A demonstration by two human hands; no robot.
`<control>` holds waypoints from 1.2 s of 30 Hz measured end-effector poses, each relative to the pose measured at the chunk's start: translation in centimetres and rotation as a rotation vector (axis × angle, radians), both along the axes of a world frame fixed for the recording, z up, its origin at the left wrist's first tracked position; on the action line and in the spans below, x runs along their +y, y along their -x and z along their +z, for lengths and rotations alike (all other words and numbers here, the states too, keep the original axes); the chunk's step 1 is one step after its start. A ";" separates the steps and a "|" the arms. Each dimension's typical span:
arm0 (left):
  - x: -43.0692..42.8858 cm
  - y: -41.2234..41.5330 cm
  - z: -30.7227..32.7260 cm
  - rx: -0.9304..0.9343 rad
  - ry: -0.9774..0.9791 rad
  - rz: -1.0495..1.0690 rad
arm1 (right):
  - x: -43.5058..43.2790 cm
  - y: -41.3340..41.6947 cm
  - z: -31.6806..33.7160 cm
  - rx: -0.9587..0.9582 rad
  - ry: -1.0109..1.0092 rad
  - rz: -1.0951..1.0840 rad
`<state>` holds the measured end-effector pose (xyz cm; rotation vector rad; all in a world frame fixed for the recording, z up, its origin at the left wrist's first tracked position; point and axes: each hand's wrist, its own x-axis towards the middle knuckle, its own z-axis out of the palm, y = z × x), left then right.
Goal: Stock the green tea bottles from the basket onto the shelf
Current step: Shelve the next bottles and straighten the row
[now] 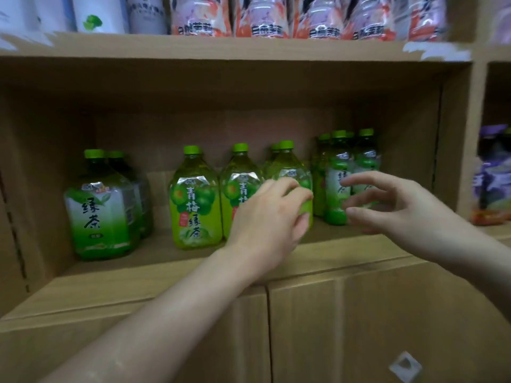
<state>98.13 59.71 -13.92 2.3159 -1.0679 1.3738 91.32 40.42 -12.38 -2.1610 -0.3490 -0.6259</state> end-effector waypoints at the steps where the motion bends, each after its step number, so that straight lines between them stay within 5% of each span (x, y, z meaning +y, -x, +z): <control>1: -1.5 1.0 -0.5 0.000 0.013 -0.084 | -1.0 1.6 -0.2 0.009 0.033 0.009; 5: -7.3 4.7 -2.9 0.050 0.003 -0.319 | -5.7 7.3 -1.2 0.060 0.100 -0.011; 12: -16.9 9.9 -8.9 0.263 -0.015 -0.631 | -16.6 16.1 -6.7 0.157 -0.084 -0.162; 21: -28.3 16.9 -17.7 0.524 -0.304 -0.806 | -28.4 27.5 -18.8 0.412 -0.122 -0.556; 28: -37.0 21.5 -24.0 0.706 -0.537 -0.725 | -37.2 31.1 -29.4 0.829 0.075 -0.854; 31: -41.0 22.6 -25.9 0.751 -0.624 -0.672 | -40.4 33.1 -31.3 0.930 -0.102 -1.051; 36: -46.9 23.0 -32.9 0.855 -0.983 -0.360 | -41.7 33.3 -35.5 1.030 -0.533 -1.034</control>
